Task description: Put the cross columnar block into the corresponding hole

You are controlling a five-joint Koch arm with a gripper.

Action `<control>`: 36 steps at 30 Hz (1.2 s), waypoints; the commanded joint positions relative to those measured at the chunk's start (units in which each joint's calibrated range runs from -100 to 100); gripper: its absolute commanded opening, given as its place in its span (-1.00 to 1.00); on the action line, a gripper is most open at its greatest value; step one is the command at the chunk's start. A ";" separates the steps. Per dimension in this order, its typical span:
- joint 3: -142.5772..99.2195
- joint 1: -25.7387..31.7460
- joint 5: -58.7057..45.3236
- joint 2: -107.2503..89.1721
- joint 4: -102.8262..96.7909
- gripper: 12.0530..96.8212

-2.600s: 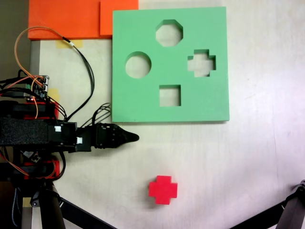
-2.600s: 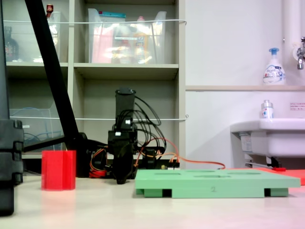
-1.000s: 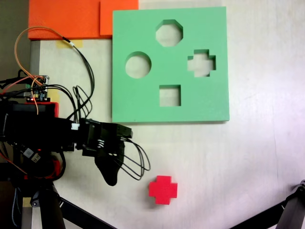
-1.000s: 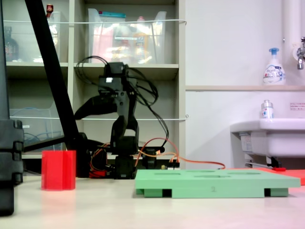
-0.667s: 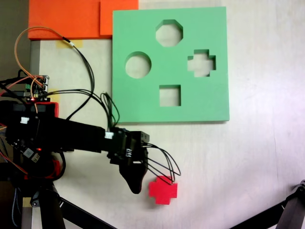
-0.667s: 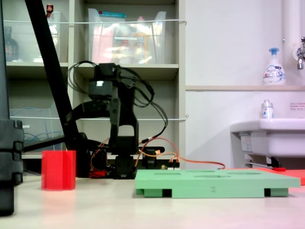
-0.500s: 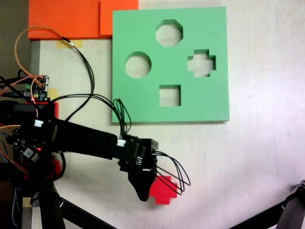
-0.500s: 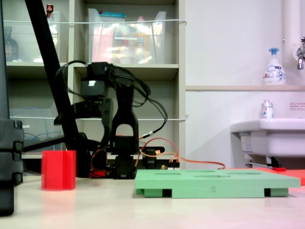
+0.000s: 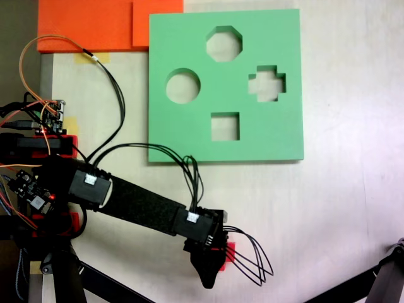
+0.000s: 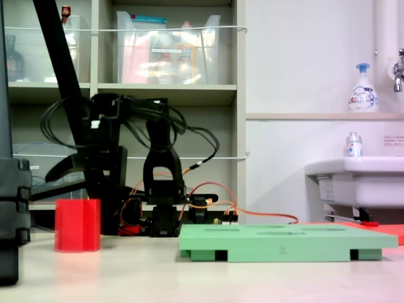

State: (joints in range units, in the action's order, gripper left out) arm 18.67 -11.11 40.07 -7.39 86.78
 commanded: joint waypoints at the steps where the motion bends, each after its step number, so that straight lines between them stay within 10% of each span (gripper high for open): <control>1: 3.67 -0.34 -0.78 0.82 2.33 0.83; 23: 4.56 -1.22 -1.90 14.79 3.11 0.80; 26: 3.57 -1.22 -1.90 16.47 3.20 -0.21; 36: 2.67 -1.32 -1.86 14.93 8.69 -0.21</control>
State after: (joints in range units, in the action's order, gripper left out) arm 22.29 -12.28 38.51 7.52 91.39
